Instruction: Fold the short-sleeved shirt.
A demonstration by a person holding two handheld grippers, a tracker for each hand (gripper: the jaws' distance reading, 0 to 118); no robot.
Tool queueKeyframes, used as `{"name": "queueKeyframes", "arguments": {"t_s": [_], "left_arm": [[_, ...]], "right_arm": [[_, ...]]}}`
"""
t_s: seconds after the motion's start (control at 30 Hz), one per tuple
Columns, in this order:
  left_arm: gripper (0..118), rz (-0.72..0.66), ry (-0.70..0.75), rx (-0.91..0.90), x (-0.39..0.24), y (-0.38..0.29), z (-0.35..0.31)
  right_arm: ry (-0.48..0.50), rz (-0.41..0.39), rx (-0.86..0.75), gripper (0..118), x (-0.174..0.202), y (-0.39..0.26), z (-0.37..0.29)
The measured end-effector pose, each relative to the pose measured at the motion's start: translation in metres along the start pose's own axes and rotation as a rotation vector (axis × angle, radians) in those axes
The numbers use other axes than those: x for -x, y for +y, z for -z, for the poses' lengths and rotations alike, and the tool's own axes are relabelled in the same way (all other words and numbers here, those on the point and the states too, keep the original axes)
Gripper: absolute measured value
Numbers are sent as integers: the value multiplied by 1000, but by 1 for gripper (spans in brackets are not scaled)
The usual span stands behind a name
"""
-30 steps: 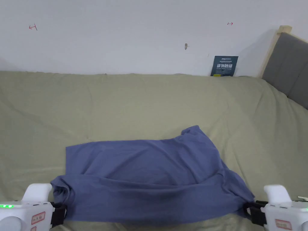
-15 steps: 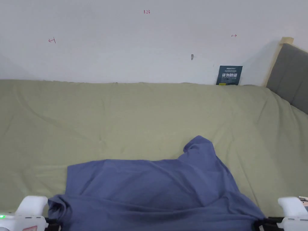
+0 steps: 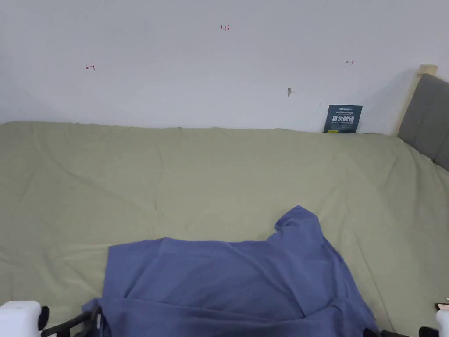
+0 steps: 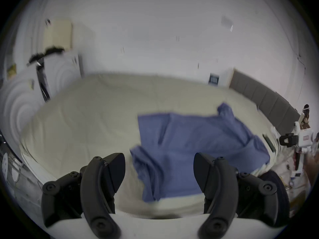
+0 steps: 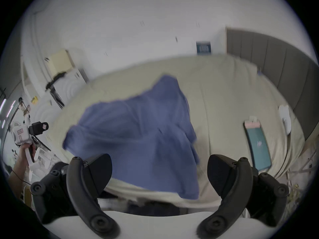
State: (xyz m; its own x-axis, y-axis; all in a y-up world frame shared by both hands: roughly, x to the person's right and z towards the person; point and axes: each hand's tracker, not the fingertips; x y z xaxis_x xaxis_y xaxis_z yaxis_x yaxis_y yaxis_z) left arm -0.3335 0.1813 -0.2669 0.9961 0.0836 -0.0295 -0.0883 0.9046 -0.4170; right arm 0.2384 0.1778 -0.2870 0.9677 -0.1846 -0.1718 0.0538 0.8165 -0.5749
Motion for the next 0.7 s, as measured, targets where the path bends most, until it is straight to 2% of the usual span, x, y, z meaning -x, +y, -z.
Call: {"name": "queueKeyframes", "arguments": {"t_s": [0.07,0.17,0.23,0.27,0.3,0.33,0.37,0.4,0.47,0.53,0.57,0.7], "left_arm": [[87,40,30,-244,-20,3,-34],[88,148,46,-292,-47,8,-55],[88,204,53,-279,-58,8,-59],[88,220,53,-261,-63,8,-60],[82,234,38,-246,-66,7,-60],[55,218,24,-249,-68,7,-60],[18,206,28,-250,-71,7,-59],[0,193,72,-276,-72,5,-60],[0,196,18,-213,-74,9,-52],[0,142,46,-188,-73,10,-46],[0,124,5,-151,-68,14,-40],[0,75,34,-51,-51,24,1]], "right_arm": [[-38,-42,-164,112,28,4,-24],[-55,-57,-308,112,66,11,-50],[-19,-60,-357,110,75,10,-56],[-10,-74,-357,104,81,11,-57],[-31,-104,-367,85,89,11,-59],[-62,-144,-375,46,96,11,-59],[-94,-182,-369,21,103,12,-58],[-89,-200,-368,15,105,11,-57],[-43,-195,-351,13,107,11,-57],[-50,-205,-341,7,111,11,-53],[-52,-218,-340,7,111,10,-51],[-47,-215,-317,7,107,14,-40]]}}
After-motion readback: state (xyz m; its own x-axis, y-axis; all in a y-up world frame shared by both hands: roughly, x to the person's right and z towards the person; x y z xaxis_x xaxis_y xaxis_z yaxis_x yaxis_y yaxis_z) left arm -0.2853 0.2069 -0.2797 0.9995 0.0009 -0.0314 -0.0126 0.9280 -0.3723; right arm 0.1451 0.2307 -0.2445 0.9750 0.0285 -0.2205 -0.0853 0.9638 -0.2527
